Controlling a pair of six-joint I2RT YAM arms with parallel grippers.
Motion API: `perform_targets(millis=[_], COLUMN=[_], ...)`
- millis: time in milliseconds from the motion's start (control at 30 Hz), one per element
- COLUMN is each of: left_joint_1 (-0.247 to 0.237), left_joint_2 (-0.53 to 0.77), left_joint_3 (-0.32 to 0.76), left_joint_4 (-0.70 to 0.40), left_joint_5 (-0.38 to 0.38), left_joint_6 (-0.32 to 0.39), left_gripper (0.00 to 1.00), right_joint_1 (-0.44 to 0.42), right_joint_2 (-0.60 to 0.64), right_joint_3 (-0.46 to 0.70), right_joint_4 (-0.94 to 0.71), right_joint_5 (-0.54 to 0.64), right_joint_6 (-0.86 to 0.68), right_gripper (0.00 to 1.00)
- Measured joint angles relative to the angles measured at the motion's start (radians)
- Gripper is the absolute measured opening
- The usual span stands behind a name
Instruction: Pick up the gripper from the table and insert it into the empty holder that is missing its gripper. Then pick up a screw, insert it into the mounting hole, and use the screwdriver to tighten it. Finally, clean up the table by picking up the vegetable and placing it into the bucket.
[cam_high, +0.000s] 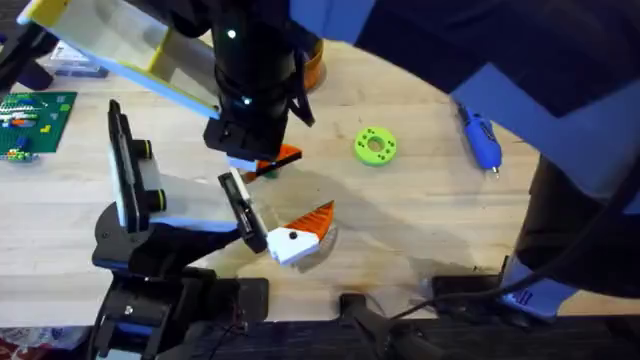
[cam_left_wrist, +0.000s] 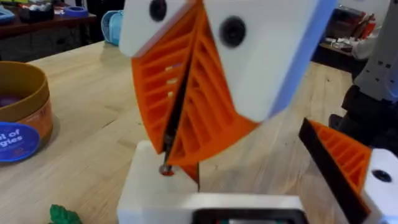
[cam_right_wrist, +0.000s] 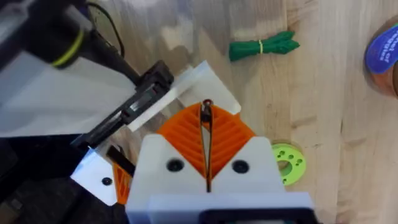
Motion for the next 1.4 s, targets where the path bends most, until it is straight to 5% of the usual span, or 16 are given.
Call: perform_targets(millis=[1400], left_joint_1=[0.0], left_joint_2=[0.002], left_joint_3=[0.0], left_joint_4=[-0.001], left_joint_5=[0.0], left_joint_6=[-0.016], left_gripper=[0.986], right_joint_1=[0.0], right_joint_2=[0.032], right_joint_3=[0.0], right_joint_4=[-0.013], right_joint_5=[0.003], right_joint_6=[0.0], right_gripper=[0.007])
